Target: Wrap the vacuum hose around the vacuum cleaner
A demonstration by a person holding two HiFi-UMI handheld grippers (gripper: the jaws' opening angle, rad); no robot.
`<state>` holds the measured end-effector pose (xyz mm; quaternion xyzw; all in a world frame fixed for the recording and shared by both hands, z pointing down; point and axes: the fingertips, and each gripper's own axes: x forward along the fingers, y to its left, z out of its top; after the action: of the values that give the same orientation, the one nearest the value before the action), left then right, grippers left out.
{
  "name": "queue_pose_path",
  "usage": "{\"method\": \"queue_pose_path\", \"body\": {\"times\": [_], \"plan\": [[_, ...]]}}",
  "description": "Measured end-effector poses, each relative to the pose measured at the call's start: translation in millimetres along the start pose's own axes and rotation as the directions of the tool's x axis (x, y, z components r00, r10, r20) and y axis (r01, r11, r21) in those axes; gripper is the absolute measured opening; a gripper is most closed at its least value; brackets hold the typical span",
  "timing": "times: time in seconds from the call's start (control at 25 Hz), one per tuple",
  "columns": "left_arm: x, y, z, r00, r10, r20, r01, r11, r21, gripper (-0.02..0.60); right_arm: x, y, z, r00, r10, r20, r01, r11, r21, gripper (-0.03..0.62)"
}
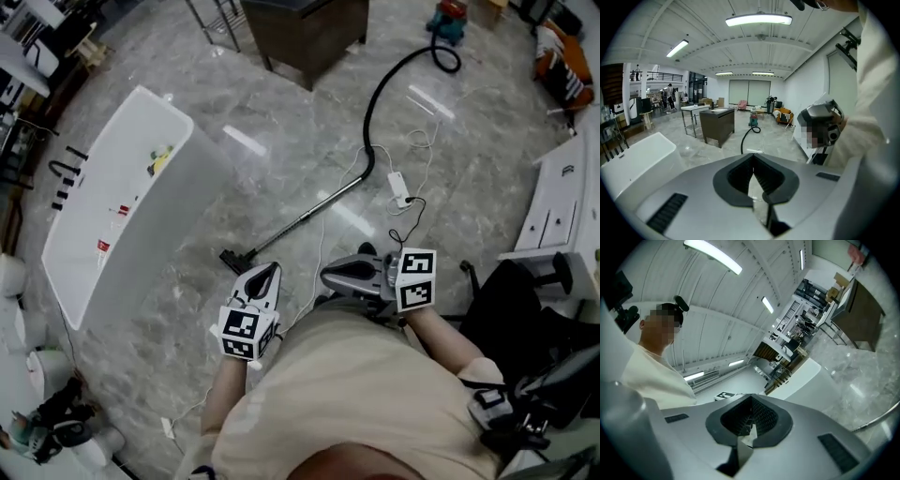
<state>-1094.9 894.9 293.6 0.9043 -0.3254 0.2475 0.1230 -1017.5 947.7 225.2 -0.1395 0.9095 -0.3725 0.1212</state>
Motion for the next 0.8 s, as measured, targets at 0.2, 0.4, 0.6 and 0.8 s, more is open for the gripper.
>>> {"method": "queue_pose_path", "body": {"times": [0.2,0.4,0.6,0.8], "plan": [[48.5,11.7,15.5,0.995,0.077,-0.069,-0.083,0.992,-0.092,0.005,-35.3,-45.8,52.2,0.999,0.045,0.013,-0.045,0.999,0.024,0.003],[101.7,13.8,37.5,0.979,0.149,-0.137,-0.163,0.982,-0.098,0.005,-79.6,-100.6,91.6,0.998,0.051,-0.036,-0.049,0.997,0.059,0.003],[152.9,0.0,58.8,0.961,0.204,-0.184,-0.223,0.971,-0.086,0.005,-123.4,-131.3,115.6,0.985,0.079,-0.156,-0.083,0.996,-0.018,0.003],[181.7,-4.2,63.7,0.945,0.223,-0.241,-0.246,0.967,-0.071,0.005,-151.2,-155.2,138.4,0.981,0.074,-0.179,-0.081,0.996,-0.03,0.002]]}}
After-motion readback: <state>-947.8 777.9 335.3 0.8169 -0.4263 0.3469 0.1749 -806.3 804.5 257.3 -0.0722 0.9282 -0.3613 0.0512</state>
